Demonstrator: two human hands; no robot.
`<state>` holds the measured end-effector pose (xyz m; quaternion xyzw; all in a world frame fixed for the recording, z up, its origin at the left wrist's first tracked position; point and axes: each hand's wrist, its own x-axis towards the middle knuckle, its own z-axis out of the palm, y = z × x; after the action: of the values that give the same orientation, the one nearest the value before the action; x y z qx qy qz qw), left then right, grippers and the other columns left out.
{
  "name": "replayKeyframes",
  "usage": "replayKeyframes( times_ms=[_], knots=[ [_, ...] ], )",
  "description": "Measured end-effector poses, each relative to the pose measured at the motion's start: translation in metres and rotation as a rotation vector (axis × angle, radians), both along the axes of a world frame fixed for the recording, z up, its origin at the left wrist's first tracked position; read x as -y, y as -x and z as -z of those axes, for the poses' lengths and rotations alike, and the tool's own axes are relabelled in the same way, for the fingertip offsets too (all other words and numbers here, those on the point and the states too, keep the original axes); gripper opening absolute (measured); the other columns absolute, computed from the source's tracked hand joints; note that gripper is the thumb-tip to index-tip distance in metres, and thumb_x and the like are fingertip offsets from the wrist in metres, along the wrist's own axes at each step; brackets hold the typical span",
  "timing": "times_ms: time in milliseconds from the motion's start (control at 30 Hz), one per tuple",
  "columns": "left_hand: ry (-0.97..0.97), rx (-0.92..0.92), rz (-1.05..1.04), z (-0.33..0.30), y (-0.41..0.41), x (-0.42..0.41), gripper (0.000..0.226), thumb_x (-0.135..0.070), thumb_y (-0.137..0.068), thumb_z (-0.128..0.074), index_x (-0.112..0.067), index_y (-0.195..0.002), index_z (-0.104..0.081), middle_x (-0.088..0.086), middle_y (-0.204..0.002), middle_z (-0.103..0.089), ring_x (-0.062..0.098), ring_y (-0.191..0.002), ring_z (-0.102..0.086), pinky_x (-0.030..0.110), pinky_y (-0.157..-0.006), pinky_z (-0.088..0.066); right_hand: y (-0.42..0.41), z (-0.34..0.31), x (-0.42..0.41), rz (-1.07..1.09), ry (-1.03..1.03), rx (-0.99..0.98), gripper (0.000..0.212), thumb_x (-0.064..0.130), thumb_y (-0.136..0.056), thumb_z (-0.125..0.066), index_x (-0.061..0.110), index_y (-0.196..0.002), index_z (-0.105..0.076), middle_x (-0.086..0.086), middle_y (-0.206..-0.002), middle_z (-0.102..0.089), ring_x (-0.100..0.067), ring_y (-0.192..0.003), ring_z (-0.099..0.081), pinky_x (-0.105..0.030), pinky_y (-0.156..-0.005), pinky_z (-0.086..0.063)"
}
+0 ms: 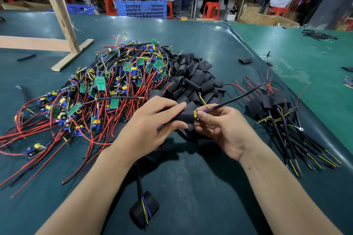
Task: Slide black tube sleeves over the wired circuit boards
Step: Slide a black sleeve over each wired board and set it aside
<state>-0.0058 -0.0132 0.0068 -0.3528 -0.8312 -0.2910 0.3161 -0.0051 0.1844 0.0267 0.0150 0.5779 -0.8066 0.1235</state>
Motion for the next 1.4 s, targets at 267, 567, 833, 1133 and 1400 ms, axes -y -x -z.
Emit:
replayKeyframes(
  times_ms=[267,567,833,1133,1400],
  knots=[
    [0.036,-0.006,0.015,0.001,0.0,0.001,0.043,-0.021,-0.087,-0.069,0.008,-0.118,-0.065,0.015,-0.103,-0.067,0.03,-0.088,-0.064,0.034,-0.084,-0.051,0.001,0.001,0.001,0.011,-0.055,-0.054,0.017,-0.005,-0.083,-0.065,0.007,-0.072,-0.068,-0.006,-0.065,-0.068,-0.016,-0.056,-0.066,-0.022,-0.053,-0.055],
    [0.023,0.044,0.035,0.002,-0.002,-0.001,0.043,-0.02,-0.092,-0.059,0.01,-0.123,-0.061,0.016,-0.107,-0.067,0.032,-0.092,-0.065,0.04,-0.083,-0.051,0.0,0.001,0.0,-0.014,-0.062,-0.065,0.014,-0.01,-0.083,-0.062,0.002,-0.077,-0.064,-0.008,-0.064,-0.066,-0.018,-0.056,-0.065,-0.022,-0.053,-0.055],
    [0.021,0.089,0.025,0.002,-0.001,-0.003,0.045,-0.023,-0.09,-0.061,0.007,-0.123,-0.062,0.015,-0.108,-0.068,0.031,-0.096,-0.066,0.039,-0.085,-0.052,0.002,-0.001,-0.006,-0.05,-0.034,-0.027,0.014,-0.009,-0.083,-0.061,0.003,-0.077,-0.064,-0.011,-0.067,-0.066,-0.019,-0.056,-0.064,-0.023,-0.053,-0.054],
    [0.054,0.063,0.027,0.004,-0.003,-0.007,0.047,-0.025,-0.089,-0.064,0.007,-0.123,-0.063,0.014,-0.107,-0.068,0.029,-0.095,-0.064,0.036,-0.085,-0.051,-0.001,0.001,-0.001,-0.06,-0.058,-0.08,0.01,0.0,-0.07,-0.07,0.004,-0.077,-0.065,-0.009,-0.065,-0.067,-0.018,-0.056,-0.065,-0.023,-0.055,-0.055],
    [0.026,0.059,0.025,0.006,-0.002,-0.003,0.049,-0.025,-0.088,-0.07,0.006,-0.125,-0.061,0.012,-0.111,-0.068,0.028,-0.094,-0.062,0.035,-0.086,-0.05,-0.002,0.003,0.008,0.019,-0.113,-0.137,0.028,-0.005,-0.079,-0.071,0.019,-0.064,-0.073,-0.006,-0.066,-0.07,-0.018,-0.058,-0.068,-0.023,-0.056,-0.055]
  ],
)
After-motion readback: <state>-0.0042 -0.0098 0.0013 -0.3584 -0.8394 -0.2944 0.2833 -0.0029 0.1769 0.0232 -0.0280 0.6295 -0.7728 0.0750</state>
